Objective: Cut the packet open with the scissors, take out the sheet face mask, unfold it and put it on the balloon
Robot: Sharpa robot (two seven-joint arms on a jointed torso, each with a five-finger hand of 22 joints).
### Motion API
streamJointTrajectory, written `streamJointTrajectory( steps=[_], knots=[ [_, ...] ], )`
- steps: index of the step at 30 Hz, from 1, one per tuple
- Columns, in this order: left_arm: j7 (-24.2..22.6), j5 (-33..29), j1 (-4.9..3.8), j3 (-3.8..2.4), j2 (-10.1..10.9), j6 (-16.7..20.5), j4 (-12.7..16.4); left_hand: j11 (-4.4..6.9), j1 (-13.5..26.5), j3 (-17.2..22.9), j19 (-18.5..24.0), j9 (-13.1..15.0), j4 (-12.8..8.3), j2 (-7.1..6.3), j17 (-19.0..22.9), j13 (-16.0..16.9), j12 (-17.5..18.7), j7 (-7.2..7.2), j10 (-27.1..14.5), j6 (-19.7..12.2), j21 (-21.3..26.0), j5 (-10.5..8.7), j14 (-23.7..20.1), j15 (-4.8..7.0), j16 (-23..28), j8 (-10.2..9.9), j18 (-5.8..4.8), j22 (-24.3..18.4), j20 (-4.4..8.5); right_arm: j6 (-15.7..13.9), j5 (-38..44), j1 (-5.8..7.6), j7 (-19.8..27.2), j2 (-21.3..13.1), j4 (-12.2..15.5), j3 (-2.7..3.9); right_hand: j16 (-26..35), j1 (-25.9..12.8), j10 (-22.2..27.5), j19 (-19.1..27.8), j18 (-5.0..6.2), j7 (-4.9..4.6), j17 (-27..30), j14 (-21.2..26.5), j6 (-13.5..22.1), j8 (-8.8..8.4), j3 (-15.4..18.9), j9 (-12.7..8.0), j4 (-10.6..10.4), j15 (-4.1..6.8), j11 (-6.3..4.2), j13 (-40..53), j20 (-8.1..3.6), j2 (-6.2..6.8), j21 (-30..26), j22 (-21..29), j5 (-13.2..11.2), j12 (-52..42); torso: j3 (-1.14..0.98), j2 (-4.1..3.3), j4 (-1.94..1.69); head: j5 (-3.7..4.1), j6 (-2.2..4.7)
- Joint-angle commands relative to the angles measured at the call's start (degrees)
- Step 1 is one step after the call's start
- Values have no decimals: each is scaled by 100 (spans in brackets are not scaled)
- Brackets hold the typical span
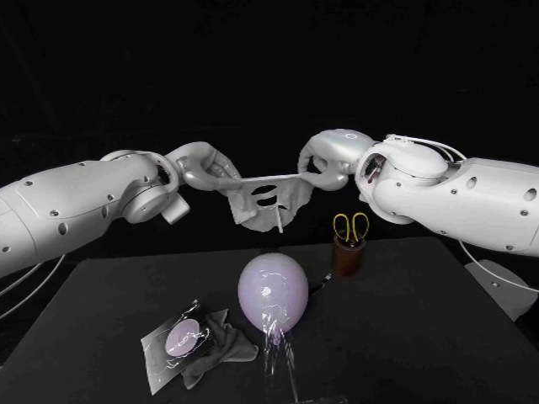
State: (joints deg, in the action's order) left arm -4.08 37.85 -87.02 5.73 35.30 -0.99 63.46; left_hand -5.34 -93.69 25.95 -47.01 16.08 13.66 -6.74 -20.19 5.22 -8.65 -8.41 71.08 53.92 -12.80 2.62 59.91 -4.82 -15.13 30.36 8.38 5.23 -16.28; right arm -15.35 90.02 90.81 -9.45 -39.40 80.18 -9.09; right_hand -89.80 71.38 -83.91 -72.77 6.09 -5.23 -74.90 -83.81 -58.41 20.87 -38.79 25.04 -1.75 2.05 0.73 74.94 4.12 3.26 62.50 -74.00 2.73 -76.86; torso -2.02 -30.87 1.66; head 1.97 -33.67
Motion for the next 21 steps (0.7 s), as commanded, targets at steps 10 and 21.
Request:
streamJointTrajectory(
  steps=[10,21],
  knots=[
    [-45,-442,-21,-24,-38,-259,23,-5,65,50,-35,342,2,-19,-16,10,-32,-3,22,46,-24,17,-22,10,-32,22,105,7,-8,-279,428,-4,-251,101,-162,-9,-20,-3,-135,-59,-7,34,-1510,-619,-86,110,-6,52,-31,41,-14,647,-11,-11,58,-22,15,-46,2,-2,2,2,5],
    [-11,-481,-22,-26,-51,-368,-25,9,113,66,-71,363,-26,-14,-64,34,-75,2,67,43,-67,16,16,28,-101,14,122,28,-1,-562,352,-14,-187,150,-260,-10,-20,-4,-132,-52,-5,34,-1510,-619,-87,110,-5,52,-33,41,-15,640,-11,-10,47,-16,15,-36,1,1,-3,9,-5]
  ],
)
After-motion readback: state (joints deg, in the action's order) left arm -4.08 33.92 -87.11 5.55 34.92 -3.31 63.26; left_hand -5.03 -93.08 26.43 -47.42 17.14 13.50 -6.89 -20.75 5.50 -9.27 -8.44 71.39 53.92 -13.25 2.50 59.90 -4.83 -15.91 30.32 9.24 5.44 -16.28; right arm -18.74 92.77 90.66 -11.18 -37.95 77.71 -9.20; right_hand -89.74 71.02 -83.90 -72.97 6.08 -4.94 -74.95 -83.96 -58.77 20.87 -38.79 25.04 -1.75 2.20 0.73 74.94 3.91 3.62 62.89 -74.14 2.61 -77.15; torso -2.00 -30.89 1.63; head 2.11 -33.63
